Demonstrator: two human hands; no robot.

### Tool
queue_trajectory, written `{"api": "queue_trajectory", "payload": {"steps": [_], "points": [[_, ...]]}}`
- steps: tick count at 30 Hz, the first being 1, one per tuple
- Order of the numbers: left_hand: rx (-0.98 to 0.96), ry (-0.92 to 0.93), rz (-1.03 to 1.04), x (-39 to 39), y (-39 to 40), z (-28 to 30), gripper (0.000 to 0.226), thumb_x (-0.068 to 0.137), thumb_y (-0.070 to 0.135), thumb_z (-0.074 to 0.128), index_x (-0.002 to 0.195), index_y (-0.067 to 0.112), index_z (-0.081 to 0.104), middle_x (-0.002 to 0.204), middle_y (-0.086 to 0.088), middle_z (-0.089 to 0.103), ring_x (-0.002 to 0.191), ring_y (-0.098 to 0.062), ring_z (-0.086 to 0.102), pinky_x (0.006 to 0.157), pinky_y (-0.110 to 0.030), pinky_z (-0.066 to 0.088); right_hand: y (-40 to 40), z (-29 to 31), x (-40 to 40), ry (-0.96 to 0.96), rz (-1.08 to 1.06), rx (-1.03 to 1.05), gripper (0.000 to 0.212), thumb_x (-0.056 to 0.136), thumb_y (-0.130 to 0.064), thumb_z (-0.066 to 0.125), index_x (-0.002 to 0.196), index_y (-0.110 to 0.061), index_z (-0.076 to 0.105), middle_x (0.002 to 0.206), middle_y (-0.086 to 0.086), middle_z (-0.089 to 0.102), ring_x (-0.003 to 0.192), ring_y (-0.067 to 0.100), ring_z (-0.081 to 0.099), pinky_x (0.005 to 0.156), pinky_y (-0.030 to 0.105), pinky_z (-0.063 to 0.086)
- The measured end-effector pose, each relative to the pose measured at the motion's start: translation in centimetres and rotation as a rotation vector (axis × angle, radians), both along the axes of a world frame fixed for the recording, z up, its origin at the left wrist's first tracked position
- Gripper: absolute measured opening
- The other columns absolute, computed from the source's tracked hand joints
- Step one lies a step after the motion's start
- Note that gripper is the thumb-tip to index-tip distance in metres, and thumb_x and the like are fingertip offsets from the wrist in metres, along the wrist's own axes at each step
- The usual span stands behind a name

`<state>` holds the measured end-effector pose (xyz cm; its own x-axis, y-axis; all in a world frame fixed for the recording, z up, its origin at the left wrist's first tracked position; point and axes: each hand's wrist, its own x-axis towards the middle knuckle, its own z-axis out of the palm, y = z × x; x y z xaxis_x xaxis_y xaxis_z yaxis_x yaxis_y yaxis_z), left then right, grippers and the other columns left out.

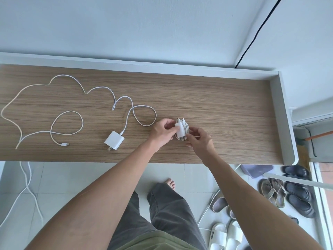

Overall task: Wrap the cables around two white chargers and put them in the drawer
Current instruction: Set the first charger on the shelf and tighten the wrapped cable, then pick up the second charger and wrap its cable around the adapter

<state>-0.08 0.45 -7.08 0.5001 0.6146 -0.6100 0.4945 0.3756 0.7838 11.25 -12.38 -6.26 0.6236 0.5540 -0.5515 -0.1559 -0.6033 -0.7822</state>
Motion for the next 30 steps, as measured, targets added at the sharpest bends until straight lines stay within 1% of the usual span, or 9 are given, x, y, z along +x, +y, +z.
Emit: {"api": "queue_trajectory", "payload": {"steps": [7, 10, 12, 15, 19, 22, 24, 27, 30], "points": [[0.038, 0.02, -0.01, -0.7, 0.4, 0.7, 0.025, 0.094, 0.019, 0.073, 0.117, 0.015, 0.064, 0.103, -0.003, 0.067, 0.077, -0.012, 0.068, 0.069, -0.028, 0.061, -0.4, 0.7, 0.2, -0.063, 0.028, -0.044, 0.027, 0.094, -0.02, 0.067, 0.12, -0.016, 0.064, 0.101, 0.0, 0.071, 0.077, 0.016, 0.07, 0.082, 0.041, 0.063], [0.154, 0.091, -0.071, -1.9, 1.5, 1.4, 0.01, 0.094, 0.02, 0.071, 0.103, 0.02, 0.067, 0.098, -0.003, 0.067, 0.086, -0.027, 0.074, 0.079, -0.043, 0.064, -0.3, 1.2, 0.6, -0.128, 0.031, -0.061, 0.021, 0.093, -0.022, 0.066, 0.114, -0.019, 0.063, 0.089, -0.003, 0.065, 0.07, 0.013, 0.063, 0.078, 0.045, 0.062], [0.243, 0.146, -0.119, -3.2, 2.5, 1.8, 0.003, 0.094, 0.018, 0.069, 0.092, 0.021, 0.068, 0.087, -0.002, 0.07, 0.078, -0.029, 0.074, 0.077, -0.048, 0.065, 0.2, 1.6, 0.9, -0.201, 0.04, -0.069, 0.017, 0.091, -0.026, 0.066, 0.107, -0.02, 0.064, 0.081, -0.006, 0.061, 0.07, 0.013, 0.059, 0.075, 0.044, 0.061], [0.341, 0.247, -0.177, -5.5, 4.1, 3.2, 0.019, 0.094, 0.028, 0.072, 0.082, 0.015, 0.066, 0.079, -0.005, 0.076, 0.057, -0.021, 0.066, 0.058, -0.036, 0.058, 1.6, 2.8, 1.0, -0.258, 0.068, -0.061, 0.006, 0.091, -0.029, 0.067, 0.094, -0.024, 0.065, 0.078, -0.004, 0.063, 0.067, 0.015, 0.056, 0.065, 0.034, 0.05], [0.689, 0.485, -0.256, -9.1, 6.1, 4.3, 0.053, 0.099, 0.053, 0.058, 0.064, 0.015, 0.046, 0.072, -0.014, 0.068, 0.074, -0.038, 0.067, 0.059, -0.037, 0.038, 4.8, 4.1, -0.2, -0.324, 0.181, -0.026, 0.006, 0.091, -0.026, 0.067, 0.085, -0.024, 0.068, 0.078, 0.004, 0.071, 0.069, 0.018, 0.063, 0.066, 0.033, 0.052], [0.839, 0.518, -0.274, -12.1, 7.0, 4.0, 0.039, 0.106, 0.041, 0.05, 0.089, 0.008, 0.063, 0.094, -0.018, 0.071, 0.09, -0.041, 0.069, 0.066, -0.038, 0.04, 7.4, 4.4, -2.1, -0.349, 0.291, -0.016, 0.007, 0.092, -0.023, 0.065, 0.088, -0.023, 0.07, 0.072, -0.002, 0.069, 0.07, 0.021, 0.067, 0.065, 0.029, 0.052], [0.9, 0.5, -0.316, -14.4, 7.3, 3.2, 0.027, 0.098, 0.04, 0.063, 0.099, 0.012, 0.063, 0.104, -0.011, 0.064, 0.101, -0.035, 0.065, 0.075, -0.039, 0.047, 8.7, 4.3, -3.5, -0.348, 0.366, -0.016, 0.008, 0.092, -0.025, 0.063, 0.088, -0.027, 0.07, 0.07, -0.006, 0.068, 0.067, 0.021, 0.066, 0.062, 0.026, 0.051], [0.882, 0.587, -0.391, -17.1, 7.2, 2.0, 0.054, 0.077, 0.051, 0.083, 0.114, 0.017, 0.062, 0.116, -0.007, 0.057, 0.112, -0.03, 0.056, 0.093, -0.041, 0.049, 10.2, 3.6, -5.9, -0.361, 0.478, -0.047, 0.008, 0.092, -0.028, 0.062, 0.088, -0.033, 0.069, 0.072, -0.007, 0.07, 0.065, 0.014, 0.065, 0.065, 0.024, 0.053], [0.801, 0.655, -0.427, -18.2, 6.9, 1.2, 0.076, 0.07, 0.056, 0.085, 0.129, 0.018, 0.055, 0.124, -0.007, 0.052, 0.117, -0.028, 0.053, 0.097, -0.039, 0.047, 11.0, 2.8, -8.1, -0.36, 0.563, -0.055, 0.014, 0.093, -0.022, 0.061, 0.097, -0.031, 0.071, 0.082, -0.009, 0.071, 0.072, 0.013, 0.066, 0.08, 0.035, 0.058]]}}
